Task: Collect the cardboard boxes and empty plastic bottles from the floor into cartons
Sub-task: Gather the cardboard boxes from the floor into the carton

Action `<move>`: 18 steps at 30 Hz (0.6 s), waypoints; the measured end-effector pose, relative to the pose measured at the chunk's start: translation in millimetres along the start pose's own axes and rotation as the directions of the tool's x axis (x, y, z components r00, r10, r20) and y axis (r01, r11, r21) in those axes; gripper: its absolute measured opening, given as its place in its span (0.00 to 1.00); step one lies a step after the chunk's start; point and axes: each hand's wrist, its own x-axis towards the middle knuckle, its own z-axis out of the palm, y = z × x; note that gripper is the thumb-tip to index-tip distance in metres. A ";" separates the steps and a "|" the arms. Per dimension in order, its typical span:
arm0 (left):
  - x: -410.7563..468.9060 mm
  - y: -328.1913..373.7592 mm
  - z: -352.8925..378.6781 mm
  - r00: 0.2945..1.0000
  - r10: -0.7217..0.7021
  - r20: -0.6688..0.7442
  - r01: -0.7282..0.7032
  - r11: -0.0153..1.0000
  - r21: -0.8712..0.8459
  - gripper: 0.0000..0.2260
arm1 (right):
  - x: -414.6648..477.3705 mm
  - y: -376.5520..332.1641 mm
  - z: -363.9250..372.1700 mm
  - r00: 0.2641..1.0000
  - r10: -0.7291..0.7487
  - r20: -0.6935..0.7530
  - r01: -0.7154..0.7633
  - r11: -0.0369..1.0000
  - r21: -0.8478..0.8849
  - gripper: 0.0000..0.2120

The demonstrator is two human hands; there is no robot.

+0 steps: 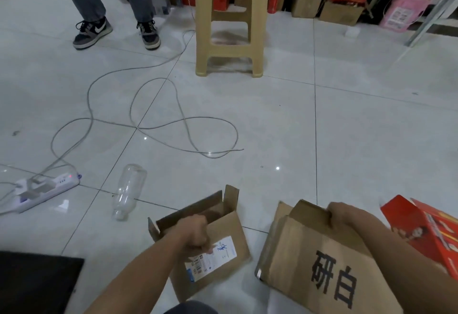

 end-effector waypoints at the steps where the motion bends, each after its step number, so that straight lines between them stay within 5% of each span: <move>1: -20.6 3.7 -0.7 1.000 -0.005 -0.031 0.006 1.000 0.018 0.15 | -16.9 -1.7 3.9 0.999 -0.017 -0.027 0.017 1.000 -0.011 0.13; 8: -196.8 47.9 -45.8 0.951 -0.125 -0.283 0.104 0.991 -0.086 0.09 | -179.4 -42.6 -34.2 0.977 -0.189 -0.096 0.193 0.980 0.043 0.09; 15: -405.8 86.0 -107.7 0.887 -0.380 -0.262 0.233 0.858 -0.457 0.06 | -385.7 -59.1 -151.5 0.903 -0.360 -0.233 0.342 0.933 -0.115 0.05; 18: -489.3 86.7 -121.4 0.851 -0.458 -0.257 0.252 0.785 -0.565 0.05 | -455.6 -55.2 -192.4 0.895 -0.368 -0.253 0.376 0.926 -0.016 0.05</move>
